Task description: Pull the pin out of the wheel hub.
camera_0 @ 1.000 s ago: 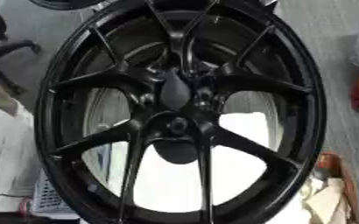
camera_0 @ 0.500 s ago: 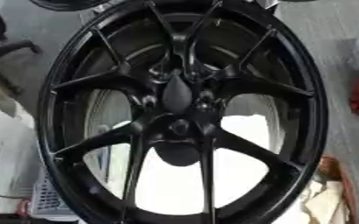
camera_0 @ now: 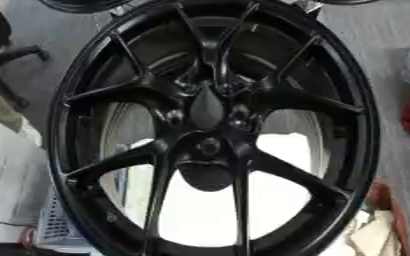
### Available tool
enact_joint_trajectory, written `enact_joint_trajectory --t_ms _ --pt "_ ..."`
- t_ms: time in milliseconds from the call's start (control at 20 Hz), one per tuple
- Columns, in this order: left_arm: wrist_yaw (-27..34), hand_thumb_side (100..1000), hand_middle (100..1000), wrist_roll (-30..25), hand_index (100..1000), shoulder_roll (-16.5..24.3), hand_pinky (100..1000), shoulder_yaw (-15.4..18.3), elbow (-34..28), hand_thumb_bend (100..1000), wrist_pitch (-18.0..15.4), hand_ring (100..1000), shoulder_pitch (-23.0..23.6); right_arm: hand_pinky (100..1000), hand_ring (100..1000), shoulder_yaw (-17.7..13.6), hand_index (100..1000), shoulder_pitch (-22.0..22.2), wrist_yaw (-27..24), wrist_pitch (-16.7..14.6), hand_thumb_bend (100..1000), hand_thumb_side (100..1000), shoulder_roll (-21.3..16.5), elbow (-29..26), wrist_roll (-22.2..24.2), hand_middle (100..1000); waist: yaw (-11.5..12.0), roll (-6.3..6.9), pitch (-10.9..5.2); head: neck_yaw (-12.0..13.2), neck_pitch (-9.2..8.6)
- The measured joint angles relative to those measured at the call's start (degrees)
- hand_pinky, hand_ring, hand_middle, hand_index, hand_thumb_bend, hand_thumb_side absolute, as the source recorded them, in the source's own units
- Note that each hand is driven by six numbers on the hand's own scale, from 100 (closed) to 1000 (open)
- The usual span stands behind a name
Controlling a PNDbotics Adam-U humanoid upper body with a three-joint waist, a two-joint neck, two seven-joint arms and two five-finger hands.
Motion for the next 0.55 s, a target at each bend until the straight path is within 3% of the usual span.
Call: enact_joint_trajectory --t_ms 250,550 --pt "14.0 514 636 9.9 764 0.0 841 1.2 -13.9 100 0.9 705 3.5 492 821 -0.3 786 0.5 0.5 -0.6 100 587 -0.2 0.0 0.1 806 0.5 -0.43 -0.60 0.0 0.17" --pt "29.3 561 623 26.4 762 -1.0 835 3.5 -35.3 100 2.9 691 13.0 498 821 -0.5 788 0.5 2.3 -1.1 100 580 -0.5 0.0 0.6 805 1.1 -0.83 -1.10 -0.2 0.28"
